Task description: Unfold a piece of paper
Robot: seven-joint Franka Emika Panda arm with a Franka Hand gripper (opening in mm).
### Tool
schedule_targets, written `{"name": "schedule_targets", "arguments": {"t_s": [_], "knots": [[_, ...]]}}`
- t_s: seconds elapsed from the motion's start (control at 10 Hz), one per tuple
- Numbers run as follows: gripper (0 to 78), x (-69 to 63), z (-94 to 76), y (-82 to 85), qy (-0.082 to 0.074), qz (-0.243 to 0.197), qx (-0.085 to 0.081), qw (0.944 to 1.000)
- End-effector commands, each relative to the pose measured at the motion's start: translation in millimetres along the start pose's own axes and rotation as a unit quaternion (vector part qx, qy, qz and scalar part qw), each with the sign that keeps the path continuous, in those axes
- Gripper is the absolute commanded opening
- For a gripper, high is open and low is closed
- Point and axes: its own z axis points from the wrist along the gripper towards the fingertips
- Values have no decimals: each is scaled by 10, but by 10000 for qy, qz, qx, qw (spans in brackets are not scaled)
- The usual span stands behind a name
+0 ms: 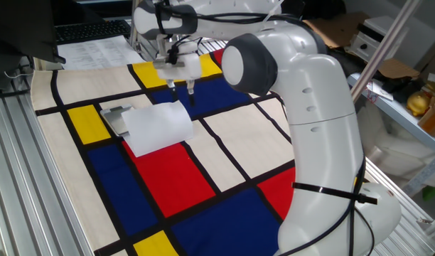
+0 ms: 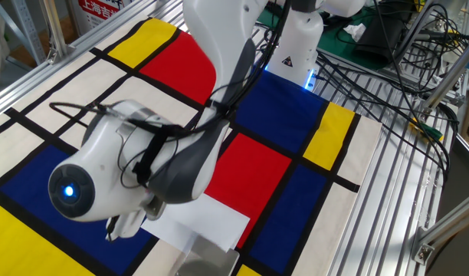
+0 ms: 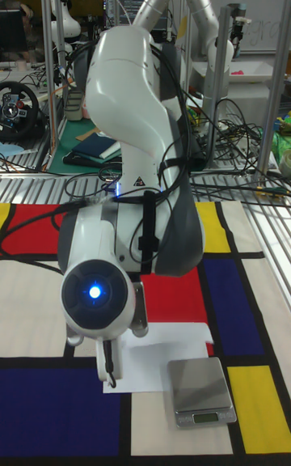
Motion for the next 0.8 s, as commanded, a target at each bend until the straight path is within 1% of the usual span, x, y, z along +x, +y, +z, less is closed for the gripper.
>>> {"name": "schedule_targets", "arguments": {"t_s": [0.1, 0.2, 0.3, 0.4, 0.5, 0.6, 0.7, 0.8], "knots": [[774, -2, -87, -213, 28, -398, 157, 9991], [774, 0, -100, -268, 24, -523, 193, 9984], [774, 1, -104, -288, 25, -562, 208, 9982], [774, 11, -111, -369, 15, -709, 260, 9971], [774, 11, -108, -385, 12, -741, 269, 9969], [774, 11, -71, -447, -82, -973, 322, 9947], [774, 8, -10, -486, -224, -1100, 360, 9930], [774, 7, 33, -505, -293, -1129, 367, 9925]]}}
